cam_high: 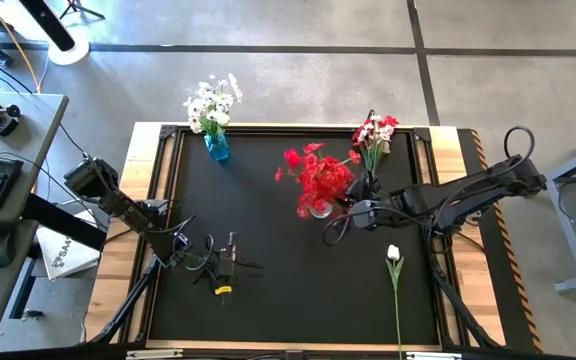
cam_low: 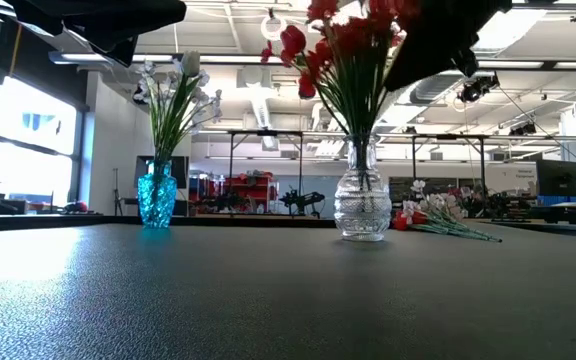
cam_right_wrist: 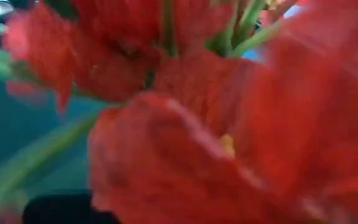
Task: Sort flowers into vase by color
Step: Put the bottom red flowers into the transparent vase
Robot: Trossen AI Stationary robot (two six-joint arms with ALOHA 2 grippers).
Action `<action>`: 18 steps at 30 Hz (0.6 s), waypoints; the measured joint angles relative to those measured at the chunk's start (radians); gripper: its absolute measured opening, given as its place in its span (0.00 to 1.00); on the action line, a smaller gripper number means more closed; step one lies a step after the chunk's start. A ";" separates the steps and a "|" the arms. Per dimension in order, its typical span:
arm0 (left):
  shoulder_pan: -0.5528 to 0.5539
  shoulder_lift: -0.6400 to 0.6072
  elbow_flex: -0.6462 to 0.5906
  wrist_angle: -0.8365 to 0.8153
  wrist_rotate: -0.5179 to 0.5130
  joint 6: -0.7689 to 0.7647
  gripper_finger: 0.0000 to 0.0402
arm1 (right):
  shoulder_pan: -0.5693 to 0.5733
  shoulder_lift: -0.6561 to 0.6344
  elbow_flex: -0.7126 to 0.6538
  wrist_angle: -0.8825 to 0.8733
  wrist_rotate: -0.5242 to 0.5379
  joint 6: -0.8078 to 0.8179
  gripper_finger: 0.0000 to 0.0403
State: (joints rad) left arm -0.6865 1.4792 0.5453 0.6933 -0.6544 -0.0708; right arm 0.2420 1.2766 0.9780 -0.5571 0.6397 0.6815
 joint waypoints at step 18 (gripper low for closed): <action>0.000 0.000 0.000 0.000 0.000 -0.015 0.18 | 0.013 -0.010 0.147 -0.211 -0.199 0.057 0.45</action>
State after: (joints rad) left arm -0.6865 1.4792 0.5453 0.6930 -0.6544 -0.0860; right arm 0.2554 1.2671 1.1252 -0.7681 0.4405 0.7383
